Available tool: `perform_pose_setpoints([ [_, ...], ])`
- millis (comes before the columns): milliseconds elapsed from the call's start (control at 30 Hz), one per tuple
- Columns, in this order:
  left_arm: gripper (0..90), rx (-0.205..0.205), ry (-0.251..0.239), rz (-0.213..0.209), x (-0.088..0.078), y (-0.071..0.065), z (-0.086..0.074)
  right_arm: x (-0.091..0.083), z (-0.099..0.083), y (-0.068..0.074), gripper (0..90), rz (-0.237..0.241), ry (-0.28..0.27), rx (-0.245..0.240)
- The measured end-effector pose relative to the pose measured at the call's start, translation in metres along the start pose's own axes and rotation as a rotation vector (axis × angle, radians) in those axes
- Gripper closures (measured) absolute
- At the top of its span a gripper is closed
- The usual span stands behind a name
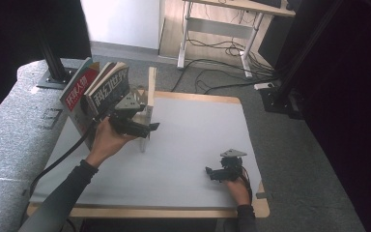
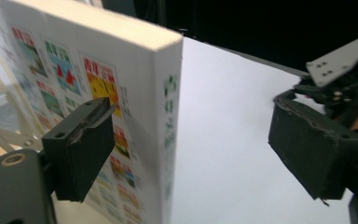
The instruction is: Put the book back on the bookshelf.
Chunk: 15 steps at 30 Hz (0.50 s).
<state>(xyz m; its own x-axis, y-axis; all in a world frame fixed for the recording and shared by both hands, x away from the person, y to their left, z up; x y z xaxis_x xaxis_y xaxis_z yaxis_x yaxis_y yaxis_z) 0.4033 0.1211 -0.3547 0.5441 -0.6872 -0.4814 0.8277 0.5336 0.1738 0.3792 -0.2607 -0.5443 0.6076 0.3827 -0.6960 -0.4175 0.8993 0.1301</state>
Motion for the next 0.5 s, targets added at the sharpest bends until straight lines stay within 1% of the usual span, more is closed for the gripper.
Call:
perform_pose_setpoints([
  [100, 13.5, -0.007, 0.010, -0.007, -0.004, 0.000, -0.004, 0.000, 0.000, 0.000, 0.0, 0.000, 0.000, 0.000],
  [167, 11.2, -0.016, 0.012, -0.014, -0.008, 0.000, -0.008, 0.000, 0.000, 0.000, 0.0, 0.000, 0.000, 0.001],
  [300, 9.9, -0.041, -0.007, -0.031, -0.017, 0.000, -0.017, 0.000, 0.000, 0.000, 0.0, 0.000, 0.001, 0.000],
  [433, 7.8, -0.046, -0.013, -0.032, -0.025, 0.000, -0.025, 0.000, 0.000, 0.000, 0.0, 0.001, 0.003, -0.002],
  [500, 7.3, -0.050, -0.029, -0.033, -0.032, -0.001, -0.030, 0.000, 0.000, 0.000, 0.0, 0.000, 0.004, 0.000],
])
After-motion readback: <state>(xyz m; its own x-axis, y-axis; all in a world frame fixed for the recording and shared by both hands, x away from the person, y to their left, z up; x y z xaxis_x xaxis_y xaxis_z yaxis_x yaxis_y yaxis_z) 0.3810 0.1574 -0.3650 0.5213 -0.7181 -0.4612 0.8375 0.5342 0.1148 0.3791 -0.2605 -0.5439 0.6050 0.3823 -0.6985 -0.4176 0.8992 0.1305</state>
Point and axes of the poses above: each handheld gripper's, and its own axes: x roughly forward along the jaws, z roughly out of its top, y roughly to its left, the point moved 1 cm from there along x, roughly forward along the jaws, and after that the axes turned 10 degrees about x, right-handed, at the moved point
